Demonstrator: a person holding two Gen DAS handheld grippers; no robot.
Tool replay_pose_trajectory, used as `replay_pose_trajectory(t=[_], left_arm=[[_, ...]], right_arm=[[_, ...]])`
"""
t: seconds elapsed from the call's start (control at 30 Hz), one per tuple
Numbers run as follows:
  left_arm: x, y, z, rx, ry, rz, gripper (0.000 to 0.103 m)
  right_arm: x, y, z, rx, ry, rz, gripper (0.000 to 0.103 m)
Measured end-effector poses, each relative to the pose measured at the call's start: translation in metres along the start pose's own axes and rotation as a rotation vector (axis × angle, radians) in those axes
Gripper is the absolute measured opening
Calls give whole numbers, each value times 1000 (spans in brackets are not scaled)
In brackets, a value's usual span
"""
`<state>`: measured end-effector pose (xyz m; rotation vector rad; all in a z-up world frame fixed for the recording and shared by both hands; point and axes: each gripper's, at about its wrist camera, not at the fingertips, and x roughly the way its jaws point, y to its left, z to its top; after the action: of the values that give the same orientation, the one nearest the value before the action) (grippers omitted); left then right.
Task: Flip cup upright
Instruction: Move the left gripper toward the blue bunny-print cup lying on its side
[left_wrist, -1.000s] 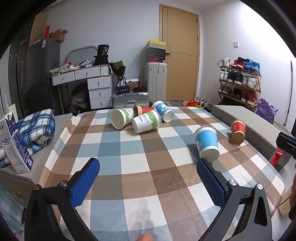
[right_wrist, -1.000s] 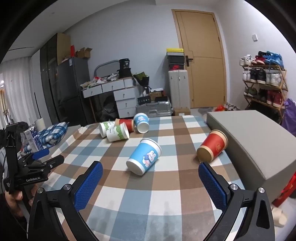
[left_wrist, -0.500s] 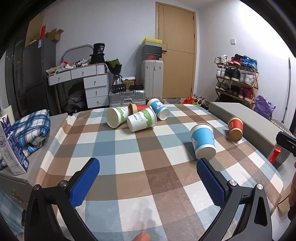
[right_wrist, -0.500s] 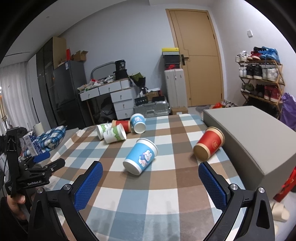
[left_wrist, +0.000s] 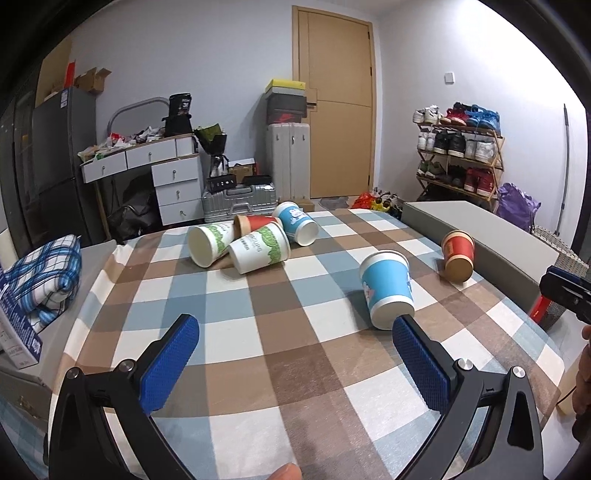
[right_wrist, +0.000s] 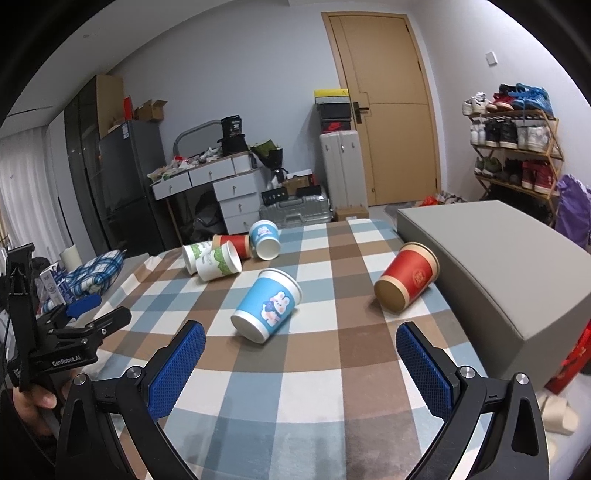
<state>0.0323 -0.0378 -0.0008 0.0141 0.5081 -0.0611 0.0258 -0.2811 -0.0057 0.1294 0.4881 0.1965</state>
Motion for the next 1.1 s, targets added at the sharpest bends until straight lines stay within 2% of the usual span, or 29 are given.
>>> replay_pose_trajectory(t=[0.43, 0.67, 0.97, 1.1], left_arm=[[36, -30, 1, 31, 81, -100, 102], [39, -39, 2, 50, 102, -102, 102], [36, -44, 2, 56, 104, -99, 102], [37, -48, 4, 64, 106, -102, 102]], right_arm=[[7, -14, -3, 31, 31, -11, 103], [9, -14, -1, 19, 41, -19, 103], [17, -14, 17, -3, 34, -21, 103], [24, -13, 14, 1, 61, -13, 103]])
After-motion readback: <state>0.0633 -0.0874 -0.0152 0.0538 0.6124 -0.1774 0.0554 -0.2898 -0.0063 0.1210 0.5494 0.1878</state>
